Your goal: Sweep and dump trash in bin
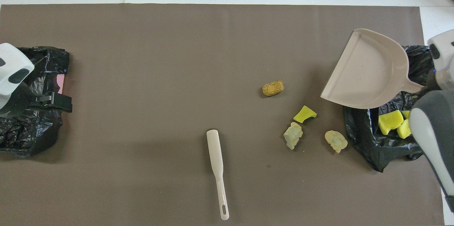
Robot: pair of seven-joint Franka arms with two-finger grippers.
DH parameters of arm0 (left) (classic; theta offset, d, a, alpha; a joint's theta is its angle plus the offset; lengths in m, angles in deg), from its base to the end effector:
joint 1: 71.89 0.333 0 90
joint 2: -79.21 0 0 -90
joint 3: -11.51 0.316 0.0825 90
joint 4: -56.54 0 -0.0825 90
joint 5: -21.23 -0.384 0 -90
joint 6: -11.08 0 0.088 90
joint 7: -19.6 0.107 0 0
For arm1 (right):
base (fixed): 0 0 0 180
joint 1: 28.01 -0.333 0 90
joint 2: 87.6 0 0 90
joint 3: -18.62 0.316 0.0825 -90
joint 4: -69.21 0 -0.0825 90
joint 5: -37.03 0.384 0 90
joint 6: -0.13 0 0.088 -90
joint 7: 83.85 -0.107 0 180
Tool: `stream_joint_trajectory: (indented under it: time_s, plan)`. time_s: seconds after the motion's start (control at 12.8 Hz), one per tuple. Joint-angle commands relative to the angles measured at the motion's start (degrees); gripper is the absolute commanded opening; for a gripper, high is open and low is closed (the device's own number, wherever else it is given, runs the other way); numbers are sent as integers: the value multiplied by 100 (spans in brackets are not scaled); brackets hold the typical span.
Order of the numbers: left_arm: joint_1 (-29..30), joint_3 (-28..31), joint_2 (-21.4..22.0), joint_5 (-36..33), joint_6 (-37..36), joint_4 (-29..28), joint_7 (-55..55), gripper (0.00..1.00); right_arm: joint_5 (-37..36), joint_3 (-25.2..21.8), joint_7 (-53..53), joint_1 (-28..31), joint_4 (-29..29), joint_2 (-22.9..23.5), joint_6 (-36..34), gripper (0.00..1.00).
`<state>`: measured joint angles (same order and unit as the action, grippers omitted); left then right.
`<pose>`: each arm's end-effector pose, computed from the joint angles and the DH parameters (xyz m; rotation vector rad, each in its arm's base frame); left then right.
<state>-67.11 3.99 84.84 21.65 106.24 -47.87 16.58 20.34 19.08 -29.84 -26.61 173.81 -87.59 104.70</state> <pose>0.5237 -0.0284 0.5657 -3.1312 -0.0107 0.0997 0.5633 -0.0326 0.5282 2.5325 1.3837 -0.1898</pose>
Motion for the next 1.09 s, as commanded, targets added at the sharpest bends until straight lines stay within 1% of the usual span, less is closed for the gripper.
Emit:
stream_joint_trajectory:
  time_s: [0.0, 0.16, 0.39, 0.54, 0.62, 0.78, 1.01]
  plan:
    - [41, -22, 8, -121, -479, 463, 248, 100, 524, -2, -1213, -342, 51, 139, -32, 0]
    - [50, -13, 8, -113, -647, 789, 311, 100, 806, -2, -2014, -666, 43, 280, -15, 0]
    - [50, 22, 8, -121, -771, 922, 320, 100, 983, -2, -3655, -1272, -27, 517, 38, 0]
    - [41, 14, 17, -113, -875, 992, 302, 100, 1359, -2, -4624, -1475, -150, 693, 152, 0]
    - [41, 14, 17, -113, -1085, 1071, 302, 100, 1474, -2, -5037, -1633, -151, 737, 231, 0]
    - [41, -30, 8, -86, -1184, 1334, 293, 100, 1694, -2, -6047, -1967, -186, 860, 432, 0]
    - [41, -4, 43, -51, -1114, 1344, 276, 100, 1941, -2, -7086, -2460, -659, 1387, 626, 0]
